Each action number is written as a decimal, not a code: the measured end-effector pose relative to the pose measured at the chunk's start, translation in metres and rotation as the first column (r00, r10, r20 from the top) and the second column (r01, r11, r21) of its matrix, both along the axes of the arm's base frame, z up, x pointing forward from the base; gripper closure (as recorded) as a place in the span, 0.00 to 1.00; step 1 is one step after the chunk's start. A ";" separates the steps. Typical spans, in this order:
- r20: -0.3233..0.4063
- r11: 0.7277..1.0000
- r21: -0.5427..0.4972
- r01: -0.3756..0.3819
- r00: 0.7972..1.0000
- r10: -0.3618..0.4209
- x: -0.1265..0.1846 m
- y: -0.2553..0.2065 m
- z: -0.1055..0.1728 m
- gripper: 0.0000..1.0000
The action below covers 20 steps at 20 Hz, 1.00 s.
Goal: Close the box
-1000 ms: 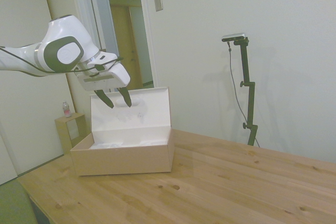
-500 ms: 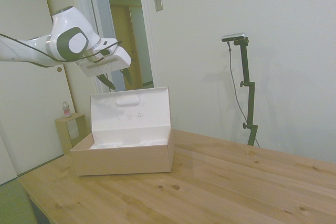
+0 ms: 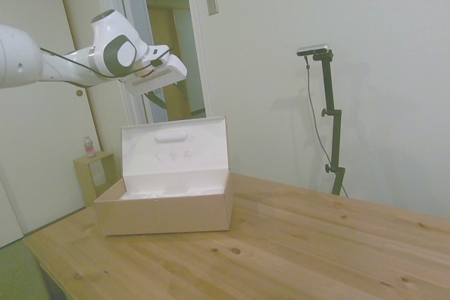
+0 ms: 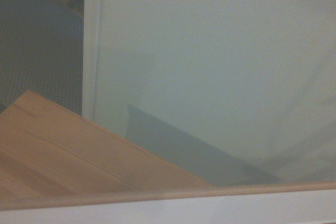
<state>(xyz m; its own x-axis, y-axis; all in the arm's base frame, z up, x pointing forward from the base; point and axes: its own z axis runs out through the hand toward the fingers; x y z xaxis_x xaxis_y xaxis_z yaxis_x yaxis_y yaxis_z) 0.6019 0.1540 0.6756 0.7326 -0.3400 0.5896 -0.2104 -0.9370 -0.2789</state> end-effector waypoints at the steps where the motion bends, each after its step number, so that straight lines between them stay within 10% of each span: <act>1: -0.002 1.000 -0.001 0.000 1.000 0.000 0.006 0.002 -0.003 0.00; 20: -0.013 1.000 -0.022 -0.005 1.000 0.005 0.075 0.018 -0.054 0.00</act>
<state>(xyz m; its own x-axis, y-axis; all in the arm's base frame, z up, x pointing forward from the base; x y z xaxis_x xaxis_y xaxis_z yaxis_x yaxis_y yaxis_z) 0.6765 0.1718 0.6218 0.7420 -0.3236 0.5871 -0.2093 -0.9438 -0.2557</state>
